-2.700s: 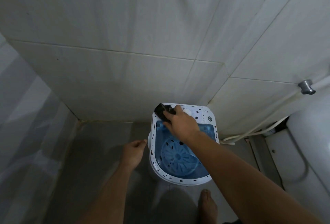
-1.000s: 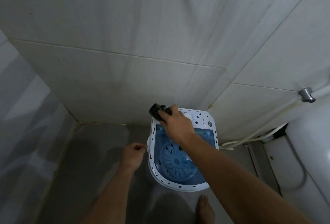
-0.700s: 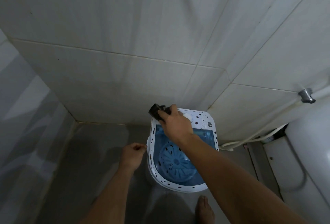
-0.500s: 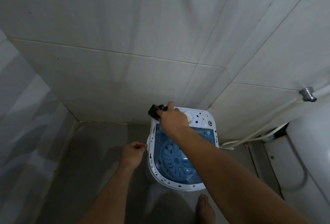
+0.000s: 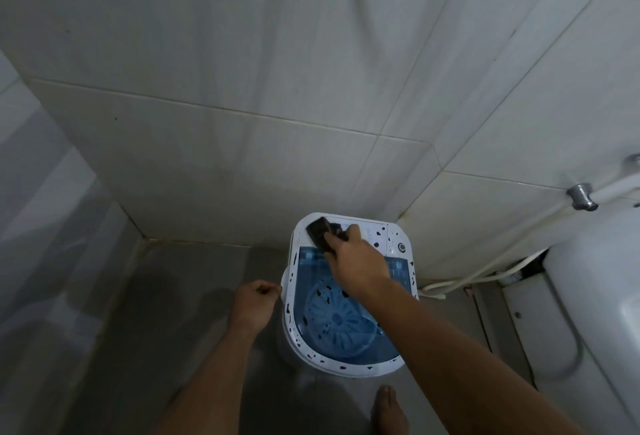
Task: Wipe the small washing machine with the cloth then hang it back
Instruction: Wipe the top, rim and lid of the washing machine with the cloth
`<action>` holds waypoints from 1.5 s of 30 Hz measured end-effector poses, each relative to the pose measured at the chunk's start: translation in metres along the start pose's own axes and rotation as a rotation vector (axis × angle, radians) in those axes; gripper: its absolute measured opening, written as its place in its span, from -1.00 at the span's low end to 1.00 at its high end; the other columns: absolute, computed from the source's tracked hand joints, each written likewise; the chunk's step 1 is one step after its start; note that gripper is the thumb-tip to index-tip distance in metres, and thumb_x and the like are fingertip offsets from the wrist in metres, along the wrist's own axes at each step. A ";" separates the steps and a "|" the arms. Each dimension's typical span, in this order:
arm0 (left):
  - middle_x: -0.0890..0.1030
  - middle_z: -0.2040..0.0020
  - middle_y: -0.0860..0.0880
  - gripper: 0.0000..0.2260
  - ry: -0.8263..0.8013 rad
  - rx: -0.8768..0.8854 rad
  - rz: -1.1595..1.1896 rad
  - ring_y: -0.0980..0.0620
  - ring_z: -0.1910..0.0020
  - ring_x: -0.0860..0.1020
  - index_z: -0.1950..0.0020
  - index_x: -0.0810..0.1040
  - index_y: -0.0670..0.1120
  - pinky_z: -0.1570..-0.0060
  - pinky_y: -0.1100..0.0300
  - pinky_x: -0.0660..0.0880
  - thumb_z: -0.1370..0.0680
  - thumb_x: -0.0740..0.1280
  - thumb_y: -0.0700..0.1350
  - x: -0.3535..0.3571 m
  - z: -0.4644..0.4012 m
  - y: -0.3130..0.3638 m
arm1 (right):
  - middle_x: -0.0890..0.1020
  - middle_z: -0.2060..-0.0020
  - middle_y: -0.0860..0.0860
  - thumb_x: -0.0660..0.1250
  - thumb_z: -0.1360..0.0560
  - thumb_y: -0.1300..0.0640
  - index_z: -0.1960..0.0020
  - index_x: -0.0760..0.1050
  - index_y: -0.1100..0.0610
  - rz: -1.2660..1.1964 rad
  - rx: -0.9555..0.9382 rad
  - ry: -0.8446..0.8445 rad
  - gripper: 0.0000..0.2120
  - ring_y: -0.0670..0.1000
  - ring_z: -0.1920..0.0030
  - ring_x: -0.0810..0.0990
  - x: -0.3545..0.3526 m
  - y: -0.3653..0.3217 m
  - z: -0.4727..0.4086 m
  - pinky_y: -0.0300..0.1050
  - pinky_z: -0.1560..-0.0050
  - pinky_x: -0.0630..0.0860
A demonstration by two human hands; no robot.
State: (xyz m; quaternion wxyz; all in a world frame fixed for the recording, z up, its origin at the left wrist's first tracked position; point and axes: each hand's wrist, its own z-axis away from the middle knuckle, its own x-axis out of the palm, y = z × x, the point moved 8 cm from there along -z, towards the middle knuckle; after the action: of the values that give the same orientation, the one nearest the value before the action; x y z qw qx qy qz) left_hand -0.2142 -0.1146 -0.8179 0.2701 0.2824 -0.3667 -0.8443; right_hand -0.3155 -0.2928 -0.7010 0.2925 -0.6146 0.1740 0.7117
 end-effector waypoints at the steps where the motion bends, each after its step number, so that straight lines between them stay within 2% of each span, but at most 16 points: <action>1: 0.68 0.18 0.00 -0.87 -0.001 -0.002 -0.002 -0.01 0.13 0.62 0.21 0.61 0.03 -0.02 0.06 0.55 -0.54 0.42 -0.14 0.000 0.000 0.000 | 0.38 -0.19 0.15 0.19 -0.66 -0.04 -0.47 0.36 -0.01 0.001 0.003 -0.007 -0.61 0.20 -0.03 0.57 0.003 0.004 0.003 0.12 -0.02 0.62; 5: 0.68 0.19 0.02 -0.85 0.006 0.005 -0.007 0.00 0.13 0.62 0.22 0.61 0.05 -0.03 0.06 0.54 -0.54 0.42 -0.14 0.000 0.000 0.000 | 0.37 -0.18 0.15 0.19 -0.66 -0.02 -0.48 0.35 -0.02 -0.036 0.129 0.085 -0.60 0.21 -0.06 0.55 -0.006 0.018 0.001 0.15 -0.01 0.62; 10: 0.69 0.15 0.02 -0.90 0.006 0.012 -0.016 0.02 0.11 0.62 0.18 0.64 0.02 -0.04 0.07 0.54 -0.54 0.42 -0.12 -0.001 0.000 -0.001 | 0.37 -0.20 0.16 0.21 -0.65 -0.02 -0.48 0.32 -0.02 -0.042 -0.112 0.019 -0.59 0.21 -0.09 0.55 0.005 -0.027 0.003 0.16 -0.03 0.63; 13: 0.67 0.15 0.04 -0.87 -0.006 0.024 -0.023 0.05 0.10 0.61 0.19 0.62 0.04 -0.01 0.10 0.51 -0.55 0.41 -0.12 0.000 0.000 0.001 | 0.39 -0.21 0.13 0.23 -0.65 -0.04 -0.48 0.34 -0.04 -0.164 0.016 0.134 -0.59 0.17 -0.07 0.56 -0.013 -0.014 -0.019 0.16 -0.05 0.64; 15: 0.66 0.16 0.05 -0.86 -0.001 0.038 -0.027 0.06 0.10 0.61 0.20 0.61 0.05 0.02 0.14 0.47 -0.55 0.40 -0.13 0.001 0.000 0.002 | 0.37 -0.22 0.13 0.22 -0.65 -0.04 -0.49 0.34 -0.03 -0.159 0.115 0.181 -0.59 0.17 -0.08 0.54 -0.020 -0.002 -0.029 0.15 -0.04 0.63; 17: 0.67 0.16 0.05 -0.85 0.002 0.043 -0.027 0.04 0.10 0.61 0.20 0.61 0.05 0.02 0.14 0.48 -0.55 0.40 -0.13 0.000 -0.001 0.001 | 0.34 -0.25 0.17 0.22 -0.66 0.00 -0.49 0.32 0.00 -0.090 0.096 0.116 -0.59 0.21 -0.12 0.52 -0.012 -0.006 -0.032 0.18 -0.06 0.61; 21: 0.68 0.15 0.02 -0.87 -0.007 0.030 -0.002 0.00 0.08 0.63 0.20 0.63 0.03 -0.02 0.11 0.51 -0.53 0.42 -0.15 0.001 -0.004 0.000 | 0.35 -0.29 0.17 0.24 -0.64 0.01 -0.49 0.33 -0.06 0.035 -0.216 -0.042 -0.58 0.21 -0.14 0.52 0.005 -0.036 -0.027 0.18 -0.07 0.60; 22: 0.69 0.14 0.01 -0.88 -0.007 0.033 -0.002 0.00 0.08 0.63 0.19 0.63 0.02 -0.01 0.11 0.51 -0.53 0.42 -0.15 0.001 -0.003 0.001 | 0.36 -0.27 0.15 0.24 -0.64 0.01 -0.49 0.35 -0.06 0.039 -0.241 -0.043 -0.58 0.21 -0.13 0.52 0.003 -0.037 -0.029 0.16 -0.04 0.59; 25: 0.70 0.12 -0.02 -0.91 -0.012 0.031 -0.004 -0.01 0.07 0.63 0.16 0.65 0.00 -0.06 0.06 0.54 -0.54 0.42 -0.15 0.001 -0.003 0.000 | 0.36 -0.24 0.15 0.26 -0.63 0.04 -0.47 0.38 -0.02 -0.017 -0.108 0.063 -0.59 0.20 -0.07 0.55 -0.015 -0.022 -0.044 0.11 0.00 0.58; 27: 0.70 0.12 -0.02 -0.92 -0.014 0.015 0.005 -0.01 0.07 0.63 0.15 0.65 -0.01 -0.09 0.05 0.55 -0.54 0.42 -0.14 0.001 -0.003 -0.002 | 0.35 -0.25 0.17 0.28 -0.62 0.08 -0.47 0.38 0.02 0.010 -0.050 0.058 -0.58 0.21 -0.07 0.55 -0.015 -0.018 -0.047 0.11 -0.01 0.58; 32: 0.70 0.13 -0.02 -0.93 -0.009 0.001 0.025 -0.02 0.07 0.64 0.16 0.65 -0.02 -0.09 0.04 0.56 -0.52 0.44 -0.15 0.001 -0.004 -0.004 | 0.36 -0.29 0.14 0.27 -0.63 0.01 -0.46 0.40 -0.05 0.069 -0.278 -0.140 -0.59 0.20 -0.08 0.57 -0.002 -0.044 -0.039 0.10 -0.01 0.57; 36: 0.70 0.12 -0.03 -0.94 -0.018 0.009 0.020 -0.01 0.07 0.64 0.14 0.65 -0.03 -0.09 0.05 0.55 -0.53 0.43 -0.15 0.002 -0.004 -0.003 | 0.36 -0.25 0.17 0.26 -0.63 0.04 -0.47 0.40 0.01 0.086 -0.141 -0.025 -0.59 0.21 -0.07 0.57 -0.020 -0.029 -0.049 0.11 -0.02 0.60; 41: 0.69 0.17 -0.04 -0.90 0.002 0.013 0.034 -0.06 0.09 0.64 0.19 0.64 -0.04 0.00 0.10 0.52 -0.52 0.44 -0.18 0.001 -0.004 -0.001 | 0.38 -0.25 0.13 0.25 -0.64 0.00 -0.48 0.38 -0.07 0.034 -0.244 -0.143 -0.59 0.20 -0.08 0.57 0.005 -0.040 -0.024 0.13 -0.04 0.59; 45: 0.68 0.17 -0.01 -0.90 -0.012 0.011 0.036 0.01 0.13 0.61 0.17 0.64 -0.04 0.03 0.13 0.47 -0.53 0.42 -0.19 0.002 -0.002 0.000 | 0.39 -0.23 0.10 0.22 -0.65 -0.02 -0.50 0.35 -0.06 -0.151 -0.034 0.078 -0.58 0.17 -0.07 0.56 -0.016 -0.009 -0.021 0.13 -0.06 0.61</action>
State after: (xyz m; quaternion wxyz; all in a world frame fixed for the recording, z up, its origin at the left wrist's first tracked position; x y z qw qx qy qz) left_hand -0.2139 -0.1168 -0.8192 0.2814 0.2720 -0.3779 -0.8391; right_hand -0.2920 -0.3017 -0.6878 0.3280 -0.6579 0.1262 0.6661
